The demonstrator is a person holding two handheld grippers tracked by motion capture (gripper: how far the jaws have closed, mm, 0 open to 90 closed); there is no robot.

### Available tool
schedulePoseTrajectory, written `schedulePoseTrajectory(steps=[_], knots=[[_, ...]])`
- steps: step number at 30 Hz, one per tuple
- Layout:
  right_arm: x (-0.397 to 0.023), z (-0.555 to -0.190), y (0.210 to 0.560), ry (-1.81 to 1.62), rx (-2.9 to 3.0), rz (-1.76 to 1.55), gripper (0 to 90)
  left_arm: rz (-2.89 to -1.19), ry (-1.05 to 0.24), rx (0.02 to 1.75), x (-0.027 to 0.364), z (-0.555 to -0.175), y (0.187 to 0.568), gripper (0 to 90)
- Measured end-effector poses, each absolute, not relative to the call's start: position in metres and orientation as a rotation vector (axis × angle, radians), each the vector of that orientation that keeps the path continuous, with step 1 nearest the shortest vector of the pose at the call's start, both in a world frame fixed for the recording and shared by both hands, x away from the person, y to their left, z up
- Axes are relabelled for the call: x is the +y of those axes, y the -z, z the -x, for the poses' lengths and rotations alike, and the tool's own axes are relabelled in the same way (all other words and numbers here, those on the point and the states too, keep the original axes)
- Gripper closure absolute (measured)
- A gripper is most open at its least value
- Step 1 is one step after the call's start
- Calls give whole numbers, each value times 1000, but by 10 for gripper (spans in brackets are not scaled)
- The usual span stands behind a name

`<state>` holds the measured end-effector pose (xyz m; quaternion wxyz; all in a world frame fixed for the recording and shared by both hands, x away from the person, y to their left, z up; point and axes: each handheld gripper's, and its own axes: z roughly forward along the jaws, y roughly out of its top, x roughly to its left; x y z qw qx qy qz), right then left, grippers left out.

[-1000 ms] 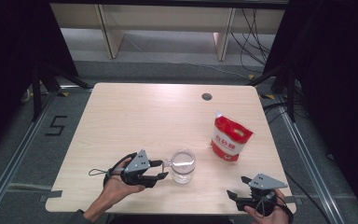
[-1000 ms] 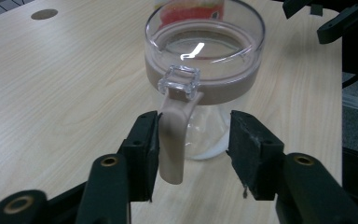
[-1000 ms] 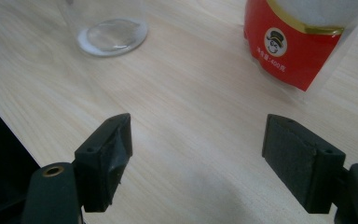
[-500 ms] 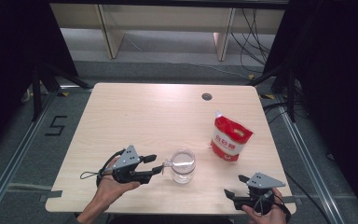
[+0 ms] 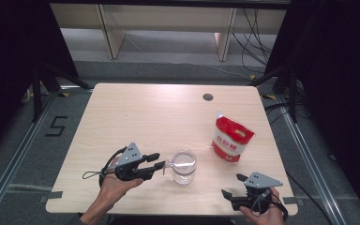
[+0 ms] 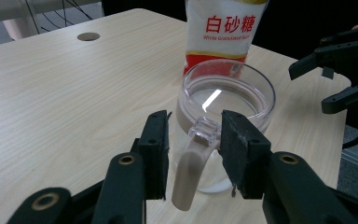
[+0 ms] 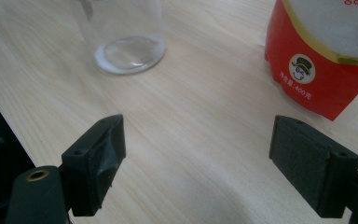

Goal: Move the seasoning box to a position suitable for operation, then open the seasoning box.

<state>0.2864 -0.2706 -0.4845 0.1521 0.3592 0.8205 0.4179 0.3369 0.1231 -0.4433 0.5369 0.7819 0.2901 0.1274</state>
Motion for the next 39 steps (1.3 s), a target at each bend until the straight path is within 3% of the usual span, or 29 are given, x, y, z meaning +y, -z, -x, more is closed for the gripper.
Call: schedulePoseTrajectory(steps=[3, 12, 39], knots=[[-271, -286, 484, -1188, 2325, -1042, 195, -1871, -317, 673, 121, -338, 444, 647], [-270, -286, 485, -1181, 2323, -1021, 206, -1885, -347, 615, 111, -335, 442, 848], [-265, -285, 483, -1194, 2341, -999, 288, -1907, -352, 611, 104, -343, 445, 886]])
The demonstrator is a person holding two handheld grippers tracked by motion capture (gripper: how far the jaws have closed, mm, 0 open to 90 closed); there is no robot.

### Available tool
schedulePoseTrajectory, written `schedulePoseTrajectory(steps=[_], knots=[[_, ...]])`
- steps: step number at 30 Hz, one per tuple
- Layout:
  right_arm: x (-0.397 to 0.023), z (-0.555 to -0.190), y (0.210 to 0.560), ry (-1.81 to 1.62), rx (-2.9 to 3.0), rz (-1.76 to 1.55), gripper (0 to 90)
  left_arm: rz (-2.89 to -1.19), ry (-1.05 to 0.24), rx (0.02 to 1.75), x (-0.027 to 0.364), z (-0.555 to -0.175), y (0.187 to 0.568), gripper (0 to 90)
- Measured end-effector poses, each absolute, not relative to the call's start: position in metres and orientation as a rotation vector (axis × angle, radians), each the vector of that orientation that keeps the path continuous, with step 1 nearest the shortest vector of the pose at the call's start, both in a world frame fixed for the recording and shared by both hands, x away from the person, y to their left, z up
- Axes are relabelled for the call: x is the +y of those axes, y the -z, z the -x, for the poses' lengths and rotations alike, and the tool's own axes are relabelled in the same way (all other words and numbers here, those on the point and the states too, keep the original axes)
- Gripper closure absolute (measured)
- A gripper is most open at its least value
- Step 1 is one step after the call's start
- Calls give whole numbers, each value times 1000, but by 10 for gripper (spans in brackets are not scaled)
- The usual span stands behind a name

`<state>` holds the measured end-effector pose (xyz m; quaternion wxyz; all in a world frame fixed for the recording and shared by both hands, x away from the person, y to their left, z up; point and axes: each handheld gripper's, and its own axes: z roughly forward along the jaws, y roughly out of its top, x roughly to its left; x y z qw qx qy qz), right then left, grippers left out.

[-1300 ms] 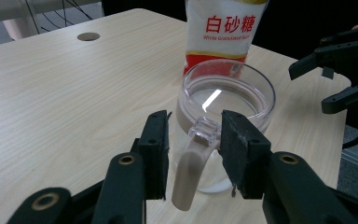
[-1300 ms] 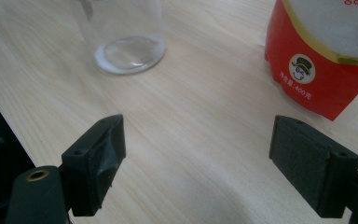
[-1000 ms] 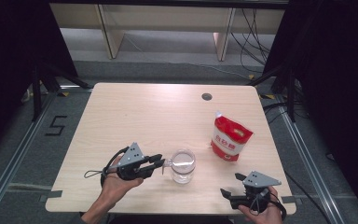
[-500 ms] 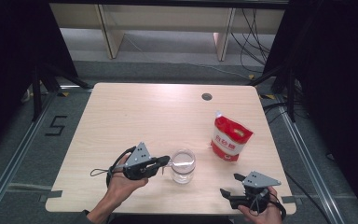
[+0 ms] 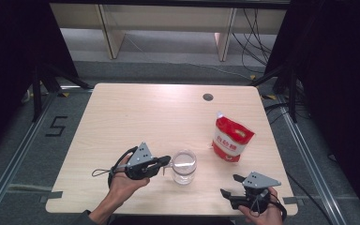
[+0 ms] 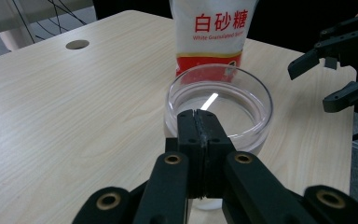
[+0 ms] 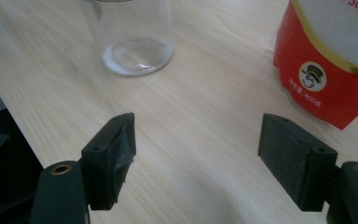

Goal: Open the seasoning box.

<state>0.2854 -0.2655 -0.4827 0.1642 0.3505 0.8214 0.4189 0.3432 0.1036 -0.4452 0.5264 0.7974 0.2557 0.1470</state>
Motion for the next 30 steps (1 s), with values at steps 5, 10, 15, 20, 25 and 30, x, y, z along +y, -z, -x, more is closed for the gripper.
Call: schedulePoseTrajectory(steps=[5, 10, 15, 20, 25, 30], knots=[[-262, -287, 482, -1211, 2354, -979, 322, -1905, -347, 628, 103, -342, 447, 886], [-256, -292, 478, -1259, 2343, -955, 411, -1909, -357, 601, 104, -344, 448, 884], [-243, -297, 471, -1319, 2308, -910, 528, -1905, -355, 609, 105, -343, 448, 882], [-229, -307, 471, -1345, 2315, -822, 649, -1896, -344, 621, 104, -341, 449, 881], [-221, -313, 471, -1356, 2318, -785, 735, -1895, -346, 617, 104, -341, 449, 880], [-218, -317, 469, -1364, 2313, -781, 778, -1892, -353, 604, 104, -342, 450, 882]])
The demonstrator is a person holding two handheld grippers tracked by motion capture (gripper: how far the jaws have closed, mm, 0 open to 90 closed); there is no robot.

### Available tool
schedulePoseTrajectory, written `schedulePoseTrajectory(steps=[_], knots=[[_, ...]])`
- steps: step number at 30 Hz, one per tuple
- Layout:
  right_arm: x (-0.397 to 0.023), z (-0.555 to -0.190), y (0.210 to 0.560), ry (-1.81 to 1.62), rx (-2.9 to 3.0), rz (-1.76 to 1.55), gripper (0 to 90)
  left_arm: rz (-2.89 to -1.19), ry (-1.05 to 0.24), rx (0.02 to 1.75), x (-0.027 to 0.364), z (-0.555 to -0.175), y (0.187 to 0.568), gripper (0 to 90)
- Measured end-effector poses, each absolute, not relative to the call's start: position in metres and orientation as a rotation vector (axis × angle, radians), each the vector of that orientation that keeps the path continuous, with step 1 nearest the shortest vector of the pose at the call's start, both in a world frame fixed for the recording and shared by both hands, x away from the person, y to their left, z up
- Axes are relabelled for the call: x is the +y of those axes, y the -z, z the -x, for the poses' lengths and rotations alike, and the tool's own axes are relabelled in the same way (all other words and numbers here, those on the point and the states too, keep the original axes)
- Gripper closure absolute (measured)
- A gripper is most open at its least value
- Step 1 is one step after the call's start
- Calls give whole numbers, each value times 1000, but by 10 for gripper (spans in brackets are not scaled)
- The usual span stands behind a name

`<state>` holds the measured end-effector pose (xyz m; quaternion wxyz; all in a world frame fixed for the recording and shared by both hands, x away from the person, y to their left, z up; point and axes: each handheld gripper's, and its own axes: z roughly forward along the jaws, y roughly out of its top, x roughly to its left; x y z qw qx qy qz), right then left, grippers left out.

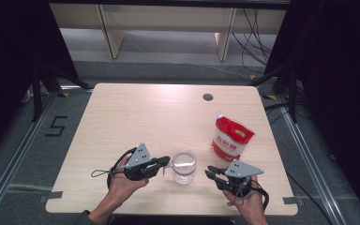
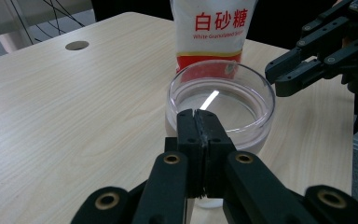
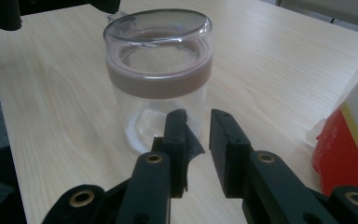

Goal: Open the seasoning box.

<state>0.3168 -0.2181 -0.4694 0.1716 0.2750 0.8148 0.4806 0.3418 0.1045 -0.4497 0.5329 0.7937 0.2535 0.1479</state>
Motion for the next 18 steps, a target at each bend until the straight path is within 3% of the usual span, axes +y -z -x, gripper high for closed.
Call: schedulePoseTrajectory(steps=[18], knots=[[-208, -324, 467, -1379, 2295, -721, 840, -1885, -355, 607, 105, -342, 451, 885]])
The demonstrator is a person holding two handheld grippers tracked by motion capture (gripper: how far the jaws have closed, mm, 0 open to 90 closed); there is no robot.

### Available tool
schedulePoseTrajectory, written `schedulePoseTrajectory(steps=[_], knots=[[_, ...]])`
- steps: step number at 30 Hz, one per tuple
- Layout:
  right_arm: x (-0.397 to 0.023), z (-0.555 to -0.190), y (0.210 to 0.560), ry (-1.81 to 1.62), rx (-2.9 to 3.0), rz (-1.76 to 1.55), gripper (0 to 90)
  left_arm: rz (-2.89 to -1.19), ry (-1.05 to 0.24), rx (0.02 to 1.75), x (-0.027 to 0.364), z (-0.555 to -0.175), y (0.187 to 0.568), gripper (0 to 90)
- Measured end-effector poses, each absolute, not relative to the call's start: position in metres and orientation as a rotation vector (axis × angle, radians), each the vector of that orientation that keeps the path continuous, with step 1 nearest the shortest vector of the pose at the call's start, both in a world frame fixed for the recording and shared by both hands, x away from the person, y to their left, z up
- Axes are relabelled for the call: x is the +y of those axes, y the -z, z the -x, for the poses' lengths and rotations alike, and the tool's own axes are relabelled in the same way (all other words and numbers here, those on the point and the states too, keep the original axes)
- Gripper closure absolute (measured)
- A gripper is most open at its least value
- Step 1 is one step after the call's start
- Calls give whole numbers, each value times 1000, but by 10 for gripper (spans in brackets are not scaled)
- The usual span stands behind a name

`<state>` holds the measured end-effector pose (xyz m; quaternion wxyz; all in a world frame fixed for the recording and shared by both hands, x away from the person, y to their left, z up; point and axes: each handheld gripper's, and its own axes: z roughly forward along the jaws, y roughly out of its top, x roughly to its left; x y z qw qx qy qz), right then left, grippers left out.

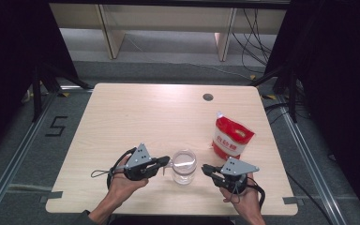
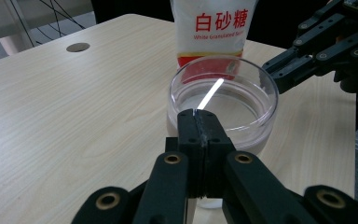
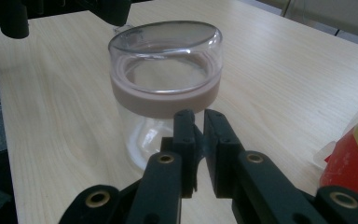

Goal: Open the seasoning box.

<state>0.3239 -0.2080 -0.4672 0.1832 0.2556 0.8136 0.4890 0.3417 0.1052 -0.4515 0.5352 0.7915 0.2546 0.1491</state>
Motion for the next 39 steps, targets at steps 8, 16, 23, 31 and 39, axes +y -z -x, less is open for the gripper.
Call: schedulePoseTrajectory(steps=[8, 16, 23, 31, 39], knots=[[-204, -326, 467, -1381, 2303, -684, 860, -1889, -356, 603, 108, -344, 453, 885], [-198, -328, 463, -1409, 2292, -671, 863, -1896, -363, 585, 108, -344, 453, 881], [-189, -329, 458, -1431, 2295, -639, 864, -1895, -360, 598, 110, -345, 455, 870], [-181, -328, 451, -1445, 2276, -615, 865, -1888, -352, 587, 110, -345, 454, 867], [-180, -326, 447, -1459, 2270, -632, 865, -1832, -317, 622, 120, -346, 450, 711]])
